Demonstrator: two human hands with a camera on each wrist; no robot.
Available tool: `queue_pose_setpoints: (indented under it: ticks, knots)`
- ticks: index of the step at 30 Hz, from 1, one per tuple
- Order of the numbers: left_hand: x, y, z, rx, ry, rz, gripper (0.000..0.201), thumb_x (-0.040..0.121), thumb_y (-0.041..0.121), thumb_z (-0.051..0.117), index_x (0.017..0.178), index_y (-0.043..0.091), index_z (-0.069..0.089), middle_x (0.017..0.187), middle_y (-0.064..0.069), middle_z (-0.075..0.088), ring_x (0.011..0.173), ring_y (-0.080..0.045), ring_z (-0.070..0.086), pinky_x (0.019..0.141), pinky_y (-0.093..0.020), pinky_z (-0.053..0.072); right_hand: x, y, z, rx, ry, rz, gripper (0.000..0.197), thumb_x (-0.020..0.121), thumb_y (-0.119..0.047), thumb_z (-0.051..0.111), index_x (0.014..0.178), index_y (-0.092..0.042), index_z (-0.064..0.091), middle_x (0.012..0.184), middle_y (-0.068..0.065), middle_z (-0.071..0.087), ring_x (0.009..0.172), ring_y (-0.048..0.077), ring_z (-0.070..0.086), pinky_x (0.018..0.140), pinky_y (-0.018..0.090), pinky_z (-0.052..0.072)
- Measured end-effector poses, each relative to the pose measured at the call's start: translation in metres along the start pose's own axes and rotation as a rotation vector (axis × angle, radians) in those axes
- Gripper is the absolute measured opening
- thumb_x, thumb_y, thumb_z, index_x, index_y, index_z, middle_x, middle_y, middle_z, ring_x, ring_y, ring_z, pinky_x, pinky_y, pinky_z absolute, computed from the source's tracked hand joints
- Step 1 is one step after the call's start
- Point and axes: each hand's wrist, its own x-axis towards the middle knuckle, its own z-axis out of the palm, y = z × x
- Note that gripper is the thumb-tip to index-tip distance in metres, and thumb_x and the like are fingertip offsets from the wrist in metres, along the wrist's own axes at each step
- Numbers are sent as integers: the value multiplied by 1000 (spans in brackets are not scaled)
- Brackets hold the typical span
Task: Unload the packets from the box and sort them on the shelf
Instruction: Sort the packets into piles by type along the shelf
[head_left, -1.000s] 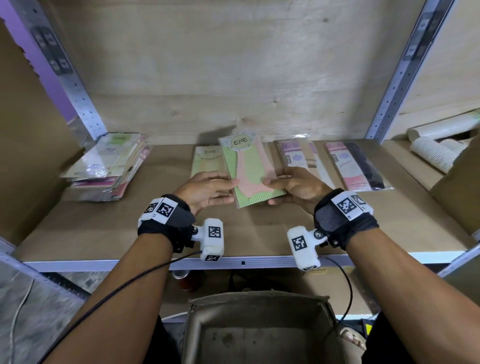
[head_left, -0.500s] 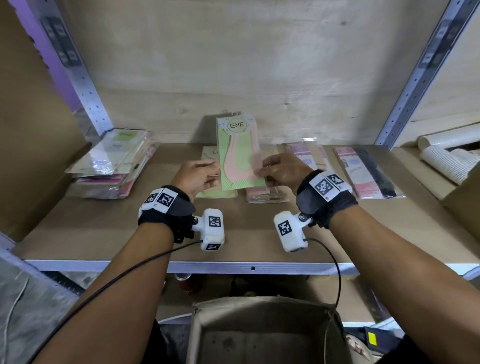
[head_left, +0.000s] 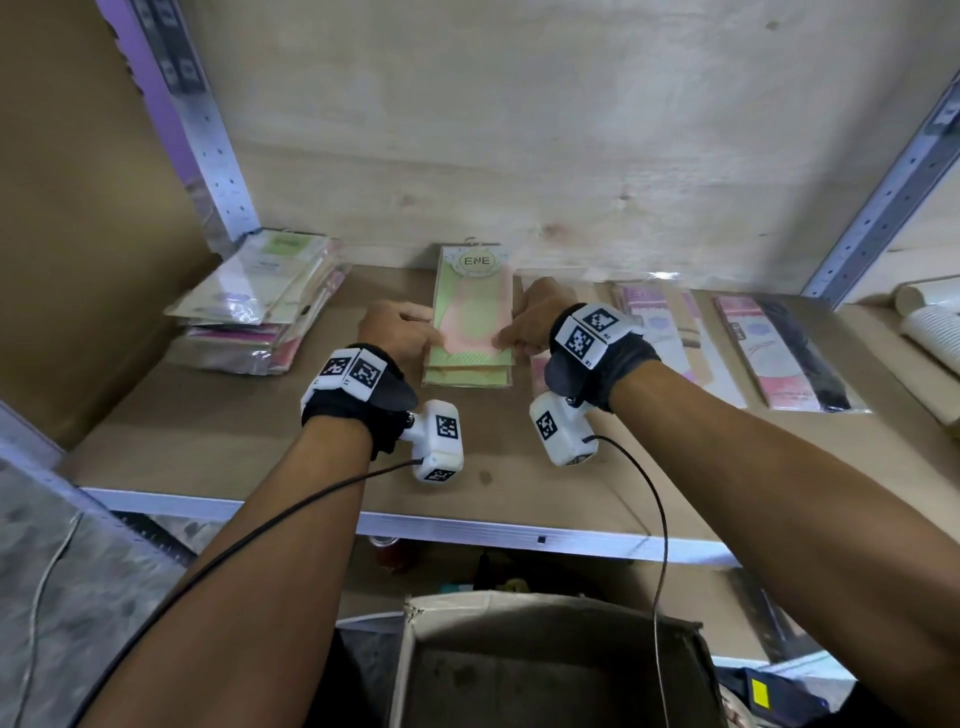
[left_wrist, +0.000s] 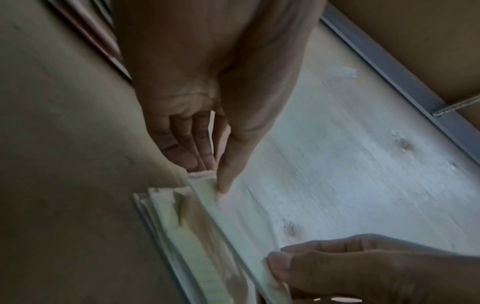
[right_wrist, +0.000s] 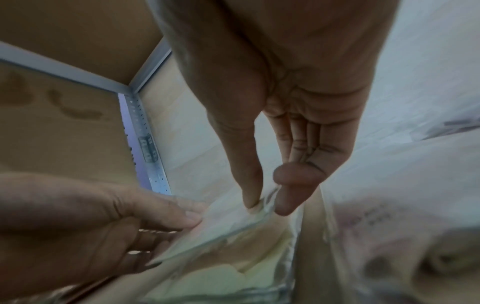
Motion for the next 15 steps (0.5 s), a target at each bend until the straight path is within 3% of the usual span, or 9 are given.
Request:
queue_pose_setpoints:
  ticks: [4, 6, 10, 11, 13, 15]
  knots:
    - [2, -2, -2, 93, -7, -31, 24, 67, 2, 84, 79, 20, 76, 96, -10, 76, 97, -30, 71, 92, -39, 58, -2, -1, 5, -117, 29, -24, 63, 66, -22, 90, 117, -7, 56, 114, 10, 63, 104, 28, 63, 85, 41, 56]
    - [1, -2, -1, 108, -15, -38, 24, 65, 2, 85, 72, 23, 75, 91, -8, 76, 96, -30, 71, 92, -40, 58, -3, -1, 5, -152, 30, -39, 65, 67, -22, 89, 120, -7, 54, 117, 9, 60, 103, 27, 60, 80, 36, 54]
    - [-3, -1, 1, 128, -14, -48, 24, 66, 0, 85, 67, 21, 72, 88, -8, 74, 88, -27, 70, 89, -40, 59, -1, -2, 7, -216, 17, -49, 63, 70, -22, 88, 121, -3, 57, 122, 12, 60, 110, 28, 62, 92, 41, 55]
    - [-4, 0, 2, 140, -14, -49, 22, 66, 0, 85, 66, 18, 72, 87, -9, 74, 83, -26, 68, 87, -41, 60, -1, -3, 7, -243, 13, -53, 57, 71, -23, 87, 116, -4, 58, 122, 13, 59, 110, 27, 61, 93, 41, 54]
    - [-6, 2, 2, 176, -29, -50, 16, 67, -1, 84, 70, 11, 73, 83, -11, 72, 73, -25, 66, 80, -45, 62, -1, -4, 7, -297, 11, -61, 39, 72, -27, 86, 90, -7, 59, 113, 12, 62, 99, 22, 59, 90, 37, 55]
    - [-7, 3, 2, 195, -33, -51, 19, 68, -2, 84, 66, 13, 71, 78, -11, 70, 69, -25, 65, 77, -45, 63, -2, -5, 8, -346, 20, -66, 40, 71, -31, 86, 76, -9, 53, 104, 11, 62, 93, 21, 56, 86, 34, 55]
